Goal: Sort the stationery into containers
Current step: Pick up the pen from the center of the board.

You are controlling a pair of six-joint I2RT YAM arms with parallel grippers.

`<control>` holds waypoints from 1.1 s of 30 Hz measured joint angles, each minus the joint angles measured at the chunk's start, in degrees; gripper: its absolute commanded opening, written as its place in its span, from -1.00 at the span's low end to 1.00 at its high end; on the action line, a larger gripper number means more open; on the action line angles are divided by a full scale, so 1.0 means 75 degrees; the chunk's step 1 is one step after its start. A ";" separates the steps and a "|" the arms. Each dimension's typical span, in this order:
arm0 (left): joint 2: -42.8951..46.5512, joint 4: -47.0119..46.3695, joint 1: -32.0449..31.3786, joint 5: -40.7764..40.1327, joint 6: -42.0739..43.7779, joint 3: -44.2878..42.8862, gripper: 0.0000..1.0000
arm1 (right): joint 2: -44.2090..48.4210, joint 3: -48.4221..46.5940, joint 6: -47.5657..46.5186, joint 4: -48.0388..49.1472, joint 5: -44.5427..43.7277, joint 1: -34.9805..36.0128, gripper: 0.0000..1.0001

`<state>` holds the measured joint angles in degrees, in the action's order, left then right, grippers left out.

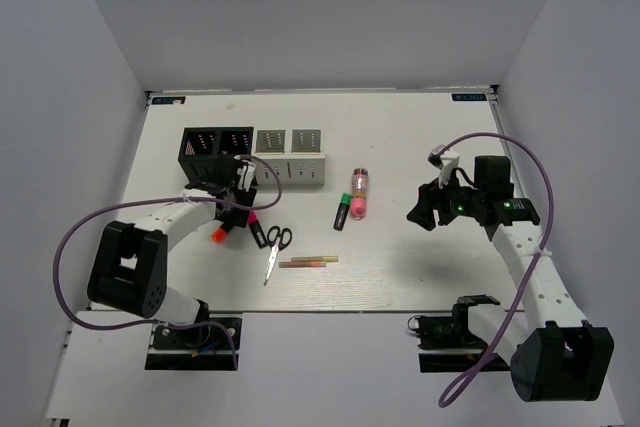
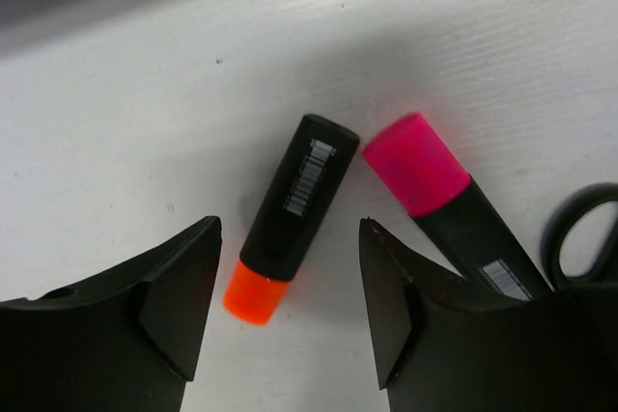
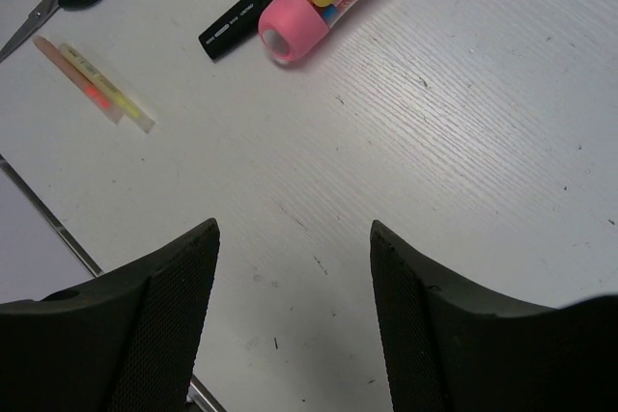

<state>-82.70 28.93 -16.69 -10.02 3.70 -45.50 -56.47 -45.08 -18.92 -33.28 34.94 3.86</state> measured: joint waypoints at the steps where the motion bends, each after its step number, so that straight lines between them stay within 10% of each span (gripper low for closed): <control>1: -0.0050 -0.0134 0.0026 0.0000 0.0073 0.0029 0.37 | 0.0000 0.0000 -0.0009 0.0000 -0.0003 0.0000 0.33; 10: -0.0195 -0.1122 0.0388 0.0291 0.0364 0.0548 0.10 | -0.0020 0.0000 -0.0087 -0.0003 -0.0012 0.0000 0.33; 21: -0.0201 -0.1256 0.0495 0.0857 0.0187 0.0600 -1.00 | 0.0070 0.0000 -0.0090 -0.0003 -0.0032 0.0000 0.33; 33: 0.1466 0.0557 0.0839 0.1988 -0.1169 -0.0230 -1.00 | 0.0338 0.0026 -0.0102 -0.0006 0.0006 0.0000 0.33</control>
<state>-71.70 33.10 -10.39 4.89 -5.06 -47.22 -53.93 -44.88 -19.68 -33.32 34.98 3.86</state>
